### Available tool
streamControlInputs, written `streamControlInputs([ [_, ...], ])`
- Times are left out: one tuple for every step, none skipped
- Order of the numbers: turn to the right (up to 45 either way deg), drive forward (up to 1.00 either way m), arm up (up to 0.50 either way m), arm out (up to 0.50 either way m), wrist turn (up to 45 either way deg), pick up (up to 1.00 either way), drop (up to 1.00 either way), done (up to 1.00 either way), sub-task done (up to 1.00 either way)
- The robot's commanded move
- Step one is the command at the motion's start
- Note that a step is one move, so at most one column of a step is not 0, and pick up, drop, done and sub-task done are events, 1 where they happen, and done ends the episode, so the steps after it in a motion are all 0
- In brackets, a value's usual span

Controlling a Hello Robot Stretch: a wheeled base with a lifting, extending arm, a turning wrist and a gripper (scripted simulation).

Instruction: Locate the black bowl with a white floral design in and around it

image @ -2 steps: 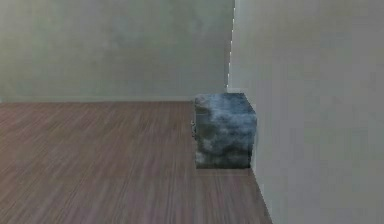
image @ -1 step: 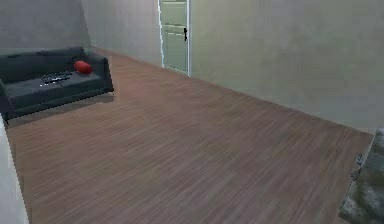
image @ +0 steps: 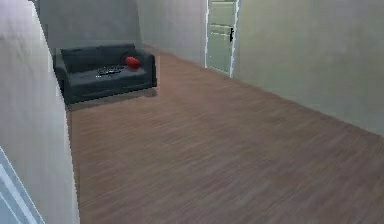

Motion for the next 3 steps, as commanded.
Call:
streamControlInputs([
  [0.0, 1.0, 0.0, 0.0, 0.0, 0.0, 0.0, 0.0, 0.0],
  [0.0, 1.0, 0.0, 0.0, 0.0, 0.0, 0.0, 0.0, 0.0],
  [0.0, 1.0, 0.0, 0.0, 0.0, 0.0, 0.0, 0.0, 0.0],
])
